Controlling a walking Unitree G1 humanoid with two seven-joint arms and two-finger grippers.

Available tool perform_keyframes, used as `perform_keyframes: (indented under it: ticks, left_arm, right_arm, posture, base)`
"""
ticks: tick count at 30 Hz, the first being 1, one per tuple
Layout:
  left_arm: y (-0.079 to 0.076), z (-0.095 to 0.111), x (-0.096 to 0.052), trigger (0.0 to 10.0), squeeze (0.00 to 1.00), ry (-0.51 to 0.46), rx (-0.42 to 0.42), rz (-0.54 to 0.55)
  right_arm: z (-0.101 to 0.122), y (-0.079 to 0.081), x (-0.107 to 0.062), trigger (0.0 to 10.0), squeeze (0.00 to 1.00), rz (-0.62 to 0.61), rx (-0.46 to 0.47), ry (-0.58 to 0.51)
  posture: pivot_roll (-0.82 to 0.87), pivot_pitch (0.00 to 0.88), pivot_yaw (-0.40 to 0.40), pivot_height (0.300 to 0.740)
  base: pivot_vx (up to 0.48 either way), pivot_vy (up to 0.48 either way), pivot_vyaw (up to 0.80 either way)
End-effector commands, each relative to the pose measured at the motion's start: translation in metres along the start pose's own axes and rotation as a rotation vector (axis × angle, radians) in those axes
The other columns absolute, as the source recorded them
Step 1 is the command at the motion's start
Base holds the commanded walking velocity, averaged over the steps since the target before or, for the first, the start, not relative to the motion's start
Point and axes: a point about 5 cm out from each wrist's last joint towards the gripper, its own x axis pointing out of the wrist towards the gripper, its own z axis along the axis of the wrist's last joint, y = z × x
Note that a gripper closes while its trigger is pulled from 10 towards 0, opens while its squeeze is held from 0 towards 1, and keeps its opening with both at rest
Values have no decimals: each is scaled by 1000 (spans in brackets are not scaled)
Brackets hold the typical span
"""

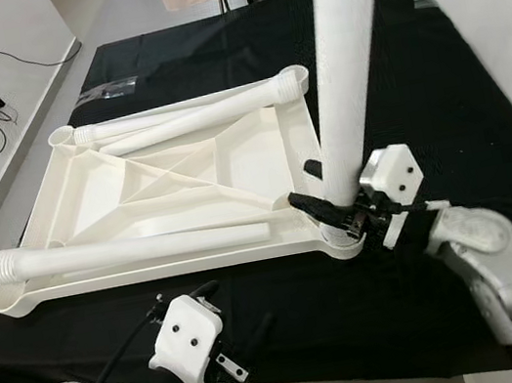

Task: Building children table

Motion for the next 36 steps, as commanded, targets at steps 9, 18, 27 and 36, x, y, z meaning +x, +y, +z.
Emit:
perform_keyframes:
  ticks: [9, 18, 27, 36]
  left_arm:
    - [-6, 1, -5, 10000, 0, 11, -4, -3]
    - [-10, 4, -10, 10000, 0, 13, -19, -4]
    - [-12, 5, -14, 10000, 0, 22, -28, -13]
    - [-13, 7, -16, 10000, 0, 27, -27, -15]
  right_arm:
    - [-15, 11, 39, 10000, 0, 401, 180, -26]
    - [-12, -3, 47, 10000, 0, 534, 174, 2]
    - [-6, 0, 55, 10000, 0, 769, 143, 19]
    - [-3, 2, 60, 10000, 0, 900, 124, 36]
  posture:
    - [53, 234, 82, 740]
    - [70, 259, 82, 740]
    - [77, 277, 86, 740]
    - [87, 286, 84, 740]
  base:
    - [0, 0, 0]
    - [0, 0, 0]
    - [0, 0, 0]
    - [0, 0, 0]
